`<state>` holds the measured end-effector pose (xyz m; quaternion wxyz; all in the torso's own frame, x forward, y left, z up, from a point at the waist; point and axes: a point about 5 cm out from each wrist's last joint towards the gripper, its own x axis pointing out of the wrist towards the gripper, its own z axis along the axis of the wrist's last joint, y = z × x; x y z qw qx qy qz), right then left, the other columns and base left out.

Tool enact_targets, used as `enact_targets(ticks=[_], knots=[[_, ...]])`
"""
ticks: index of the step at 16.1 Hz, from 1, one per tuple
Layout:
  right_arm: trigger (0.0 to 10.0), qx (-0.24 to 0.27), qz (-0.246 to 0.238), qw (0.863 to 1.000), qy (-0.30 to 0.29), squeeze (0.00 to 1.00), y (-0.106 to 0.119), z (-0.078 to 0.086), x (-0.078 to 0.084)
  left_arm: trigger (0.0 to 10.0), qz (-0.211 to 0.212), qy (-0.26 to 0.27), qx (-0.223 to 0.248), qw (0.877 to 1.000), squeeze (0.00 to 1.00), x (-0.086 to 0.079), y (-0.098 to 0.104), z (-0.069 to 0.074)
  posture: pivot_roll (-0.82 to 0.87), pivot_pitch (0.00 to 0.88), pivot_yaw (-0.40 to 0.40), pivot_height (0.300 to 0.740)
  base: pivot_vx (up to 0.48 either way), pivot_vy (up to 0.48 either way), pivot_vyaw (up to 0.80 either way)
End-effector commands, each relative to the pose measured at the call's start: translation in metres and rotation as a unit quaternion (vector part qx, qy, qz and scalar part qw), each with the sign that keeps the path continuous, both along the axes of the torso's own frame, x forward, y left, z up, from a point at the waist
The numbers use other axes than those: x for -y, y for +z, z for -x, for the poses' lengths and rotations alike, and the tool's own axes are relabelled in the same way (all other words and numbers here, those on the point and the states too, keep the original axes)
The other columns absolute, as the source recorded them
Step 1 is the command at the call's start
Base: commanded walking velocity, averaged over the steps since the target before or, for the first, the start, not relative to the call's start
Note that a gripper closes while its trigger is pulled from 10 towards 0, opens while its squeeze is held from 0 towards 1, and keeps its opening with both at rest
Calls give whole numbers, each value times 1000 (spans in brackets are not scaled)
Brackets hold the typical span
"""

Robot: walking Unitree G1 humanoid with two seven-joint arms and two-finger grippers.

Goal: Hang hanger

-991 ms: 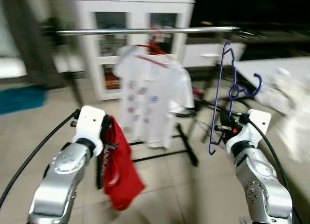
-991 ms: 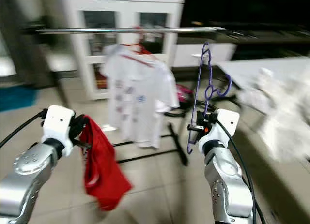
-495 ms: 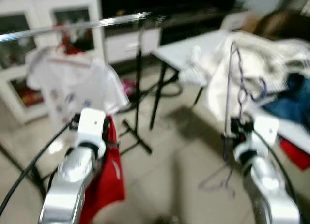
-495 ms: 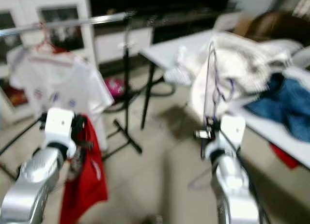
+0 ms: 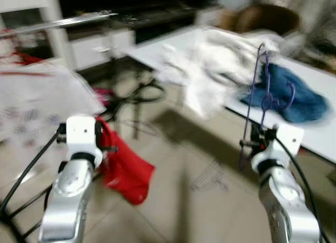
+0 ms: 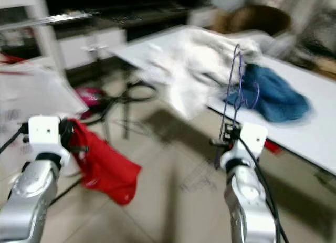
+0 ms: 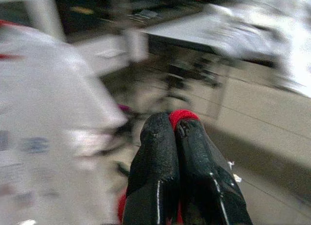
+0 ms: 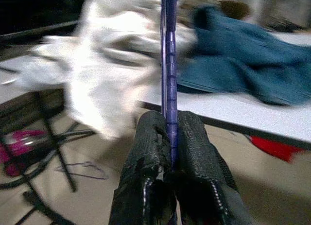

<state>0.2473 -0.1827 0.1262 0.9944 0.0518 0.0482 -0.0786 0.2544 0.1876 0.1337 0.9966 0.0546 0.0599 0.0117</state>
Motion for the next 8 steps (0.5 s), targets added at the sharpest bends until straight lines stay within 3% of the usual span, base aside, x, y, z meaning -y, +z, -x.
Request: enact_targets(ticks=[1, 2, 4, 6, 8], knots=[[10000, -7, 2, 1000, -11, 0, 0, 1, 10, 10000, 15, -55, 13, 998, 0, 12, 10, -2, -27, 0, -80, 740, 0, 0, -800], [10000, -21, 15, 1000, 6, 0, -4, 2, 11, 10000, 25, -74, 15, 997, 0, 14, 12, -2, -23, 0, -85, 740, 0, 0, -800], [10000, -45, -13, 997, 56, 0, -10, 4, 6, 10000, 1, -81, 18, 997, 0, 13, 13, -5, -28, 0, -74, 740, 0, 0, -800], [10000, -38, 23, 998, 55, 0, -6, 4, 9, 10000, -3, -86, 13, 996, 0, 13, 14, -8, -34, 0, -58, 740, 0, 0, -800], [10000, -26, 27, 998, 49, 0, -1, 5, 11, 10000, -8, -95, 13, 995, 0, 15, 15, -12, -46, 0, -35, 740, 0, 0, -800]])
